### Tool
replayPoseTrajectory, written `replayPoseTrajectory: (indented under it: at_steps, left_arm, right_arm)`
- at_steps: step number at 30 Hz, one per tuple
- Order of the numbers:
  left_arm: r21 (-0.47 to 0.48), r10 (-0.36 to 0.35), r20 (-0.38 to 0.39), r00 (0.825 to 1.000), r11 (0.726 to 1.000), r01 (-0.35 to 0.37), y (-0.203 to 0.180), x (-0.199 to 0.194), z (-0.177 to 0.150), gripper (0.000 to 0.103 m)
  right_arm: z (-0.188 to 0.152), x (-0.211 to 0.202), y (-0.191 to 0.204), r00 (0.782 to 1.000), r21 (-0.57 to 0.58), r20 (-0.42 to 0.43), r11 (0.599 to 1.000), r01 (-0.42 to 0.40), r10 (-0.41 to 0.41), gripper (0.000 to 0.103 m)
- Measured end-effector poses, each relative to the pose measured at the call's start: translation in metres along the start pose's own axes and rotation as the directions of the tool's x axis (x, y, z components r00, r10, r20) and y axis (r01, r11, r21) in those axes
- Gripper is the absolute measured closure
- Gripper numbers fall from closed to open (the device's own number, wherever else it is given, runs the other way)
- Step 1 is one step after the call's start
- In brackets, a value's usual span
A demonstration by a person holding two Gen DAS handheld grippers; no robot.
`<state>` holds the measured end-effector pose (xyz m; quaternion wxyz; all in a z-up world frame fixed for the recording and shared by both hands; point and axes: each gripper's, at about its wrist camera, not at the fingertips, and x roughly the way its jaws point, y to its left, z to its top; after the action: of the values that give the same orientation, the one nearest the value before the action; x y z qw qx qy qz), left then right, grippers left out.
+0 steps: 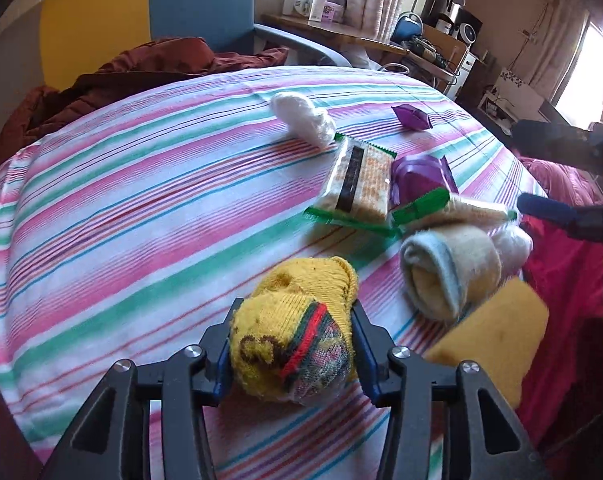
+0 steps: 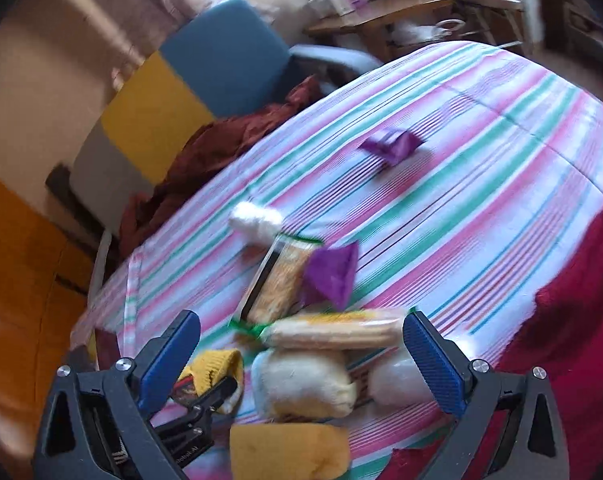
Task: Organize objects
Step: 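Move both tools back to the cloth and grasp the yellow sock with the left tool, then grasp the yellow sponge with the right tool while the left tool holds the sock, then carry the yellow sock and sponge to the gold tray and release both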
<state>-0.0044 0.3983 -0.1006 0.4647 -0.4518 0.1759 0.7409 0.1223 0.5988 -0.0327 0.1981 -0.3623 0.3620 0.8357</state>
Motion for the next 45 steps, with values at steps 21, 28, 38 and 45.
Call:
replayPoseTrajectory:
  at_steps: [21, 28, 38, 45]
  left_arm:
    - [-0.082, 0.032, 0.025, 0.999, 0.996, -0.03, 0.02, -0.042, -0.053, 0.054]
    - [-0.132, -0.002, 0.052, 0.999, 0.991, 0.009, 0.034, -0.069, -0.071, 0.055]
    - [-0.216, 0.032, 0.172, 0.985, 0.976, 0.006, 0.06, -0.138, -0.087, 0.055]
    - [-0.325, 0.11, 0.229, 0.967, 0.945, -0.031, 0.094, -0.185, -0.108, 0.055]
  right_arm:
    - [-0.077, 0.031, 0.044, 0.935, -0.338, -0.22, 0.92, 0.196, -0.28, 0.013]
    - [-0.08, 0.018, 0.05, 0.947, -0.36, -0.198, 0.917, 0.171, -0.254, 0.029]
    - [-0.09, -0.005, 0.113, 0.986, -0.444, -0.155, 0.896, -0.012, -0.064, 0.029]
    - [-0.114, 0.0, 0.181, 0.982, -0.542, -0.183, 0.827, -0.147, 0.055, 0.028]
